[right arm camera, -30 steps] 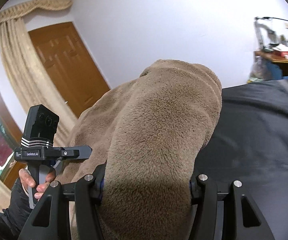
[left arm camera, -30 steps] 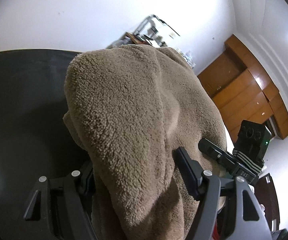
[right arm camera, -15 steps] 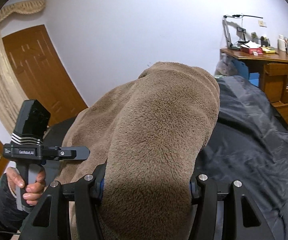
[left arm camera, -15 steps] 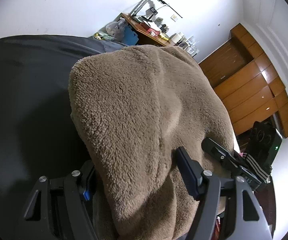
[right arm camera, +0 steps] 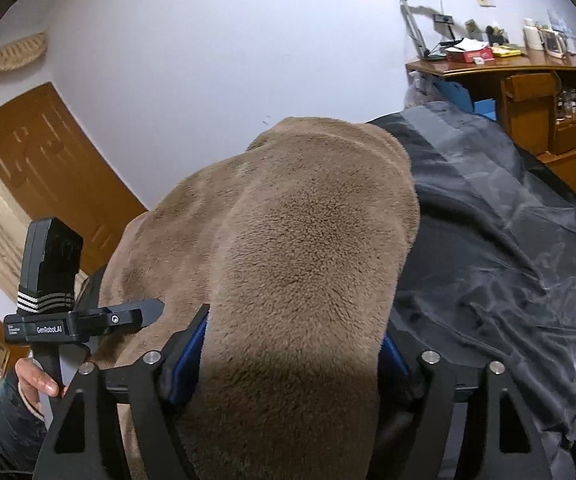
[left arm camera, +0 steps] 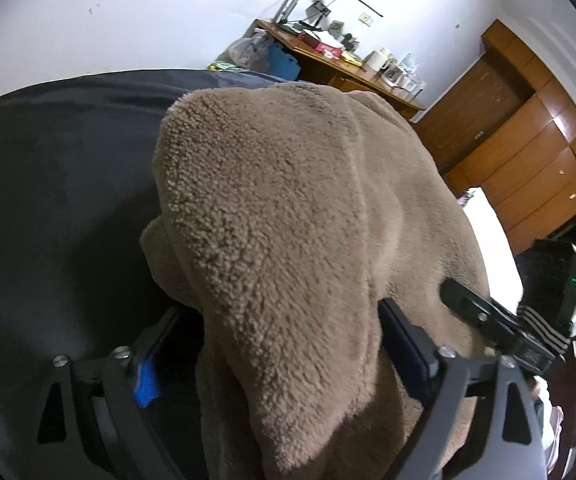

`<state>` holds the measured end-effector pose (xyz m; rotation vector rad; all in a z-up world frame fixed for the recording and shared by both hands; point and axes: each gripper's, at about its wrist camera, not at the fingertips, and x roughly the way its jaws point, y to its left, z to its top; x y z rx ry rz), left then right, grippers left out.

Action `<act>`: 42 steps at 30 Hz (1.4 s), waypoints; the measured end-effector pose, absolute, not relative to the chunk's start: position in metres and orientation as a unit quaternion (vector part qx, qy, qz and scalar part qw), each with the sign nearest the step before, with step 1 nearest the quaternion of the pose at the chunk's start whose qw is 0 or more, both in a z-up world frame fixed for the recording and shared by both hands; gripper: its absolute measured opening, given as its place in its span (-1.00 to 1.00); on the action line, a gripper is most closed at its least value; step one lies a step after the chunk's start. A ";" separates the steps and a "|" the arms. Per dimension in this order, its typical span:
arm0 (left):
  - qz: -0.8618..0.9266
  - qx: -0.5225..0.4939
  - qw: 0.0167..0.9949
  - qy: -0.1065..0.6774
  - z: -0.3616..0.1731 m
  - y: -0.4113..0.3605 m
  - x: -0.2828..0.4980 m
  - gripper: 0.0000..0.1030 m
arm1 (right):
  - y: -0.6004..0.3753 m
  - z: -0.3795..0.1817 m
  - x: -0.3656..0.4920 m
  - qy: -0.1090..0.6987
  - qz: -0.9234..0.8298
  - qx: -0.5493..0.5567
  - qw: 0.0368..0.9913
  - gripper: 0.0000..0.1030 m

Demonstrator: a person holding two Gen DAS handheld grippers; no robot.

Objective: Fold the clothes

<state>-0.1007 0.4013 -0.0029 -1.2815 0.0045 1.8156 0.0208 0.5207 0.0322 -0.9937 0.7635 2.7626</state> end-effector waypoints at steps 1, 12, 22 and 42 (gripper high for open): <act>0.735 -0.515 0.440 0.003 0.001 0.398 -0.101 0.83 | 0.518 0.035 0.023 0.242 0.911 -0.327 0.064 0.64; 0.793 -0.405 0.455 -0.016 0.068 0.359 -0.068 0.85 | 0.477 0.084 0.074 0.101 0.949 -0.252 0.158 0.65; 0.788 -0.449 0.414 0.074 0.025 0.423 -0.089 0.85 | 0.429 0.055 0.047 0.030 0.948 -0.302 0.096 0.65; 0.779 -0.476 0.408 -0.004 0.032 0.356 -0.084 0.92 | 0.429 0.030 0.030 0.043 0.937 -0.314 0.150 0.77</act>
